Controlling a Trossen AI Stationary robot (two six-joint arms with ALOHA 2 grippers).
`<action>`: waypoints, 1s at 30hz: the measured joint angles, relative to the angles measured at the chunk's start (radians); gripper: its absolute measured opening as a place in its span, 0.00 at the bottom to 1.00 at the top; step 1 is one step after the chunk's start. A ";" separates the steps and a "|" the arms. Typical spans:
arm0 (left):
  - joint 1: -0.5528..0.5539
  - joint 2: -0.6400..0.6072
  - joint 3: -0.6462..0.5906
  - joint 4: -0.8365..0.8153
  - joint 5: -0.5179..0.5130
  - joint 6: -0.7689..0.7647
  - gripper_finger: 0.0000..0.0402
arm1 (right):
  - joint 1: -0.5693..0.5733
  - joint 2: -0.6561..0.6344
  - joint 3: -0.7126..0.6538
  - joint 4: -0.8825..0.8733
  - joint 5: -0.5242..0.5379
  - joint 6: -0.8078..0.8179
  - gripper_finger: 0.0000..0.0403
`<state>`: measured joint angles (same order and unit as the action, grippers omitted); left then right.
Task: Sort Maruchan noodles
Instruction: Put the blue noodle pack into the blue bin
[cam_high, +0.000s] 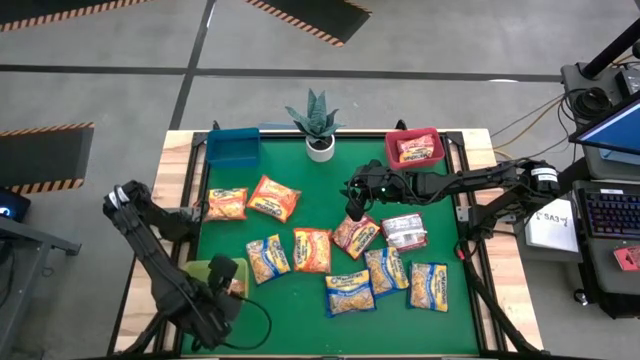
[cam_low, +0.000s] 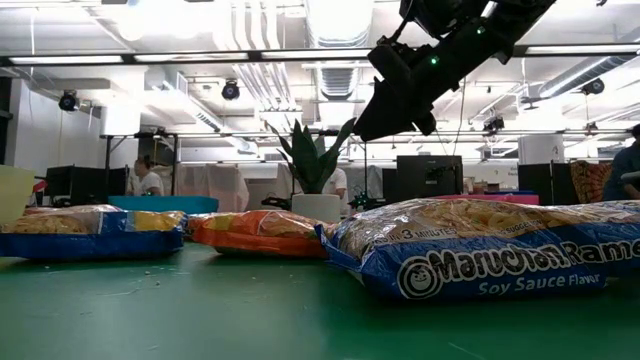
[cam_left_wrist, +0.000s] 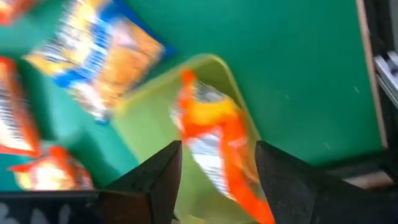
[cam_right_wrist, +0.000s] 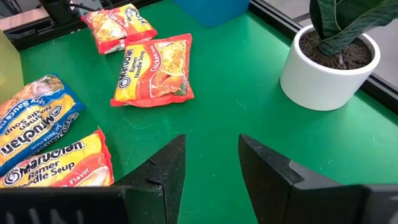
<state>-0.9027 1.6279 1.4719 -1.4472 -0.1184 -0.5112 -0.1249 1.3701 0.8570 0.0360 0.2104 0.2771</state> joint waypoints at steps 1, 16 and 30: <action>0.005 -0.003 0.014 -0.007 -0.030 0.001 0.46 | 0.000 0.000 0.000 0.000 0.000 0.000 0.35; 0.216 -0.199 -0.067 0.322 -0.467 0.362 0.22 | 0.000 0.000 0.000 0.007 0.000 -0.005 0.30; 0.416 -0.461 -0.681 0.869 -0.401 0.421 0.09 | 0.009 0.008 0.000 0.000 -0.006 0.019 0.29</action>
<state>-0.4866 1.1666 0.7909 -0.5779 -0.5190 -0.0901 -0.1156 1.3779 0.8570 0.0357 0.2044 0.2964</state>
